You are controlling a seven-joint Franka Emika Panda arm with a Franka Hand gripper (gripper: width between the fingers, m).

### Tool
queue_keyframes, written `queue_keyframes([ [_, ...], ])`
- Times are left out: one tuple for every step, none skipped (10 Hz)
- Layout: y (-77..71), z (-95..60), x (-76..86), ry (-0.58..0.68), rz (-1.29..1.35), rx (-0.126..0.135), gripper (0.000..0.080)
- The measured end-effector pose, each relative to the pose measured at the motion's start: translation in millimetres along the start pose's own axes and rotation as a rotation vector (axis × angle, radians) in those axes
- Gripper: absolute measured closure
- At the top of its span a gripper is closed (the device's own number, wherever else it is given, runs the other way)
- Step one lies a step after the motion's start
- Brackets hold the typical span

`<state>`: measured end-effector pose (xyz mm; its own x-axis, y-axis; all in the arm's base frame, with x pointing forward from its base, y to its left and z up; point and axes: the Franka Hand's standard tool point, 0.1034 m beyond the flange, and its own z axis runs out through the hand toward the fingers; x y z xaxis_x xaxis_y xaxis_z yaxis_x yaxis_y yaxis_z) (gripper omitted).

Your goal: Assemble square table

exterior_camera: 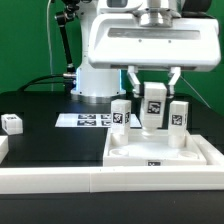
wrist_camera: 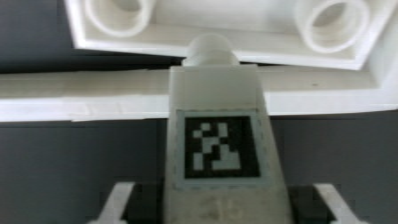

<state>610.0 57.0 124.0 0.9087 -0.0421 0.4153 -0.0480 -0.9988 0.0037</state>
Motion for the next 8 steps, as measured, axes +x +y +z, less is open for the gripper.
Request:
queue_keyframes([
  [-17.4, 2.1, 0.3, 0.001, 0.005, 0.013, 0.0509],
  [-26.0, 3.1, 3.4, 0.006, -0.004, 0.019, 0.0509],
  [-32.8, 3.8, 4.6, 0.008, 0.008, 0.024, 0.0509],
  [-35.4, 4.2, 4.8, 0.009, 0.001, 0.025, 0.0509],
  [-33.5, 4.6, 4.9, 0.013, 0.002, 0.024, 0.0509],
  [-33.7, 5.3, 4.7, 0.025, 0.000, 0.023, 0.0509],
  [-33.5, 5.5, 4.2, 0.023, 0.000, 0.023, 0.0509],
  [-32.9, 5.9, 4.1, 0.023, 0.000, 0.022, 0.0509],
])
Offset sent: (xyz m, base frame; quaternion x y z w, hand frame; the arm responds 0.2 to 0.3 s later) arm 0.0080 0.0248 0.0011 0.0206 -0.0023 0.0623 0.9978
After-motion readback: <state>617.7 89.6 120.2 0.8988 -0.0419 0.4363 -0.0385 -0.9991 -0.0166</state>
